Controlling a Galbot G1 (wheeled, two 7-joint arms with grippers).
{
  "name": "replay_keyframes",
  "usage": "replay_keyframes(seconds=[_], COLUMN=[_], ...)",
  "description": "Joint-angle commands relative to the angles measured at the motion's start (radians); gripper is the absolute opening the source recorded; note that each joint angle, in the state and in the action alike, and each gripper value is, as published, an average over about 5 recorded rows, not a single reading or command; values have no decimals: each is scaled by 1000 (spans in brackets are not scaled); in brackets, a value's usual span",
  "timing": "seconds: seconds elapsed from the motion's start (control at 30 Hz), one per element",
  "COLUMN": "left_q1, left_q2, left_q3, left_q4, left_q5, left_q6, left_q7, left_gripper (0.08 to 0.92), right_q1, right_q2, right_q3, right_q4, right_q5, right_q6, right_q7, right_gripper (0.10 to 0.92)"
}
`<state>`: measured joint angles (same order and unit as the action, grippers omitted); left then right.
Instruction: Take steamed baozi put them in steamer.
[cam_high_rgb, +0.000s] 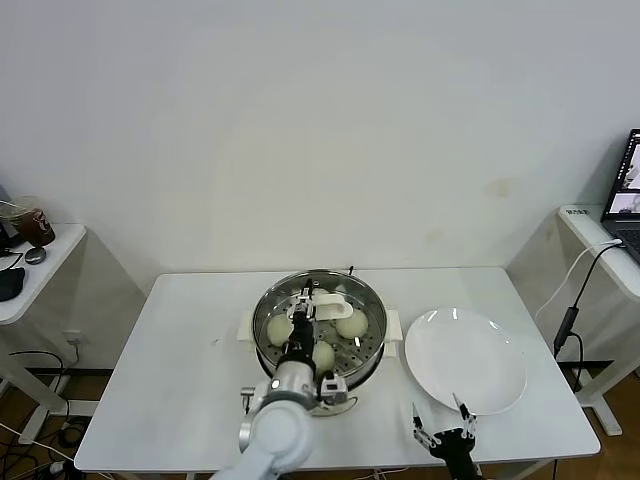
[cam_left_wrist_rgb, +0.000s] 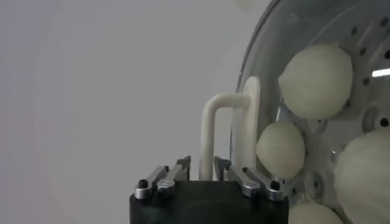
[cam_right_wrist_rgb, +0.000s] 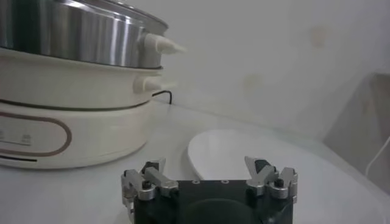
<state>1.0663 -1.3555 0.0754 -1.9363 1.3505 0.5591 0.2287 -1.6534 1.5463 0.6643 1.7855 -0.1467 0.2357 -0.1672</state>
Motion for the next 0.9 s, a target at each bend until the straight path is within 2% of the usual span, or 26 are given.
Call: replay_keyframes(seconds=[0.03,0.13,0.17,0.23,0.3,0.37,0.47,0.6,0.73,0.9], left_q1=[228,378,439,563,686,796,920,1000,1012,996], left_q2=[87,134,150,165,141,113,110,116,85,45], left_q3=[-115,-193,-224,-304,-415,-512,-582,-584,-578,-574], left_q4=[-286,-386,-404,-405,-384,-368,-365,-352,-277,-144], left_q5=[-452,-681,-799,-1047,-1253,-1383,-1485,-1504,-1533,-1565], left_q6=[-129,-177,-240,-474,-717,-841,-828,-749,-781,-897], left_q7=[-186,-259,-295,-359,-388,-403,-474,-558,-528,-457], left_gripper=[552,638,665,725,771,807,821,822,823,823], right_q1=[-5,-8,-9,-9,-9,-10,-20,-55,-123,-208], right_q2=[0,-2,-3,-4,-4,-3,-11,-48,-113,-180], right_q3=[0,1,1,1,0,-5,-17,-49,-73,-92], right_q4=[11,14,15,18,23,28,44,92,153,209], right_q5=[-1,-1,-1,1,5,16,49,143,220,232], right_q6=[-2,-1,-1,0,-1,-4,-29,-81,-104,-90], right_q7=[-1,-2,-3,-4,-5,-7,-36,-77,-81,-63], right_gripper=[823,823,823,823,823,823,823,823,823,823])
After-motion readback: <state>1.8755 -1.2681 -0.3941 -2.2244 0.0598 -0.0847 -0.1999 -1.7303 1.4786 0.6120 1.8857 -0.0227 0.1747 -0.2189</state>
